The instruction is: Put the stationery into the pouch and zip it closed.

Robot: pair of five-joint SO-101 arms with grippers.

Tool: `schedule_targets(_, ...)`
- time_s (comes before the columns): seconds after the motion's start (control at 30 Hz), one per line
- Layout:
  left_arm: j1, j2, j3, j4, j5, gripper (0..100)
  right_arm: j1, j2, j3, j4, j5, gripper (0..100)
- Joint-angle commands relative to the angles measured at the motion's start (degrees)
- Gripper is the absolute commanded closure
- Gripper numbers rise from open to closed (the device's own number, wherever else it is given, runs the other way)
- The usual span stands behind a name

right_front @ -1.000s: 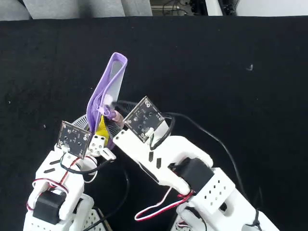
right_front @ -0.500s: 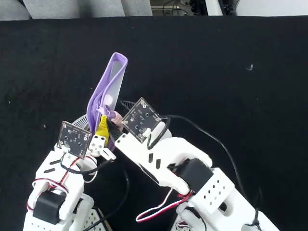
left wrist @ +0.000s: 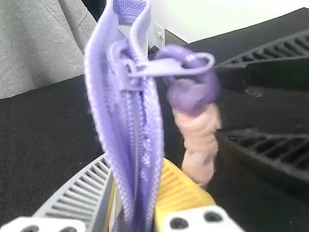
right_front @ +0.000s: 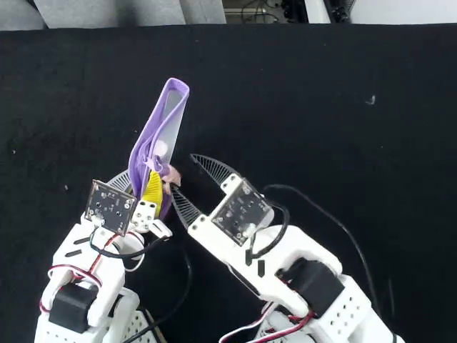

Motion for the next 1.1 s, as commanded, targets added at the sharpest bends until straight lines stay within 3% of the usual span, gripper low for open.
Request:
schedule_targets(0.0,-0.7,0.0,0.0,0.4,-0.4,97,-0.7,-1.5,0.1,0.6,0.4,81.8)
schedule_targets(0.17,-0.7,0.0,0.0,0.4,-0.4,97,-0.9,-1.5,0.3,0.2,0.3,81.9)
schedule_targets(0.37,-0.7,0.0,0.0,0.3,-0.4,97,-6.0,-1.5,2.9,-4.4,0.3,81.9)
schedule_targets(0.77,-0.7,0.0,0.0,0.3,-0.4,97,-5.8,-1.5,3.6,-6.7,0.4,82.5)
schedule_targets(1.07,-0.7,0.0,0.0,0.3,-0.4,97,-1.0,-1.5,3.6,-8.3,0.3,98.8)
